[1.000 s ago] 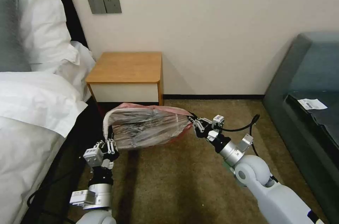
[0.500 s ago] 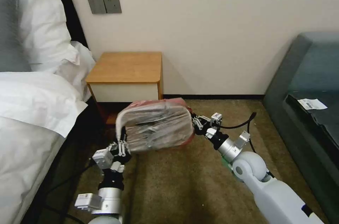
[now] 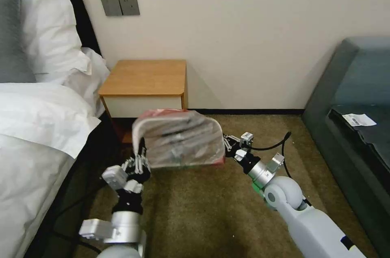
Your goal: Pick up the garbage bag from the table and place it over the trash can.
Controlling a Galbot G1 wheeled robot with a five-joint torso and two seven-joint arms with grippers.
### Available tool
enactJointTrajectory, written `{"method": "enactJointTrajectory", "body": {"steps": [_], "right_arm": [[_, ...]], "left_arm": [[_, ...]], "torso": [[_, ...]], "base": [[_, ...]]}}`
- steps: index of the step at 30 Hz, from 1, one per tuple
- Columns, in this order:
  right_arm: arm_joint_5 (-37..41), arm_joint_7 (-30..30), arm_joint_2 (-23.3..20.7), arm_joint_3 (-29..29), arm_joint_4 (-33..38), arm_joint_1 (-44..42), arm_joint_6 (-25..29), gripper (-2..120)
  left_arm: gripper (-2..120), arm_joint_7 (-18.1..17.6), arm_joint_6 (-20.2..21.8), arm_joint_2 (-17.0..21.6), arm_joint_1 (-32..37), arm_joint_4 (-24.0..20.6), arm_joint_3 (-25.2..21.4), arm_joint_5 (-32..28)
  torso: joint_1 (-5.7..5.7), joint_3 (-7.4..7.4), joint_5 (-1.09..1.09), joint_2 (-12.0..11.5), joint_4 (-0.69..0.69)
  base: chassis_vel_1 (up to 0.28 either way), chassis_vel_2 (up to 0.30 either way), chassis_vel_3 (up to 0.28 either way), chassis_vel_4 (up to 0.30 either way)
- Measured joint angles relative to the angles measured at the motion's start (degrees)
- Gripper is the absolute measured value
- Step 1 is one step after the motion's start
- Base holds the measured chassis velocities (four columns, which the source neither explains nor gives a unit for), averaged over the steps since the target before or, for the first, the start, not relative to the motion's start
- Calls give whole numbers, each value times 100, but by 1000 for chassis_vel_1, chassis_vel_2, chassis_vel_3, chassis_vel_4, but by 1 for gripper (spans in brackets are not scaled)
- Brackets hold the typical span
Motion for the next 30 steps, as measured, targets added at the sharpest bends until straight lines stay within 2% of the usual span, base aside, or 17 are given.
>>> {"method": "enactJointTrajectory", "body": {"steps": [10,13,20,24,26,30], "right_arm": [[-295,-1,126,-38,-63,-85,2,0],[-398,99,226,-66,-109,-112,116,0],[-307,313,438,-130,-94,67,222,0],[-517,315,487,-196,-245,76,234,0],[-695,315,561,-235,-390,74,242,0],[-839,334,605,-251,-537,92,266,0]], "left_arm": [[13,-73,119,-76,-82,-168,-28,-595],[15,-172,230,-82,-86,-282,31,-1092],[15,-208,239,-106,14,-299,315,-1343],[15,-208,287,-164,16,-405,449,-1574],[20,-197,345,-171,-4,-539,486,-1766],[21,-170,407,-158,-19,-628,479,-1856]], "torso": [[0,0,0,0,0],[1,1,0,0,0],[1,0,0,0,1],[1,0,1,0,0],[1,0,1,0,0],[1,0,1,0,0]], "base": [[0,0,0,0],[0,0,0,0],[0,0,0,0],[0,0,0,0],[0,0,0,0],[0,0,0,0]]}}
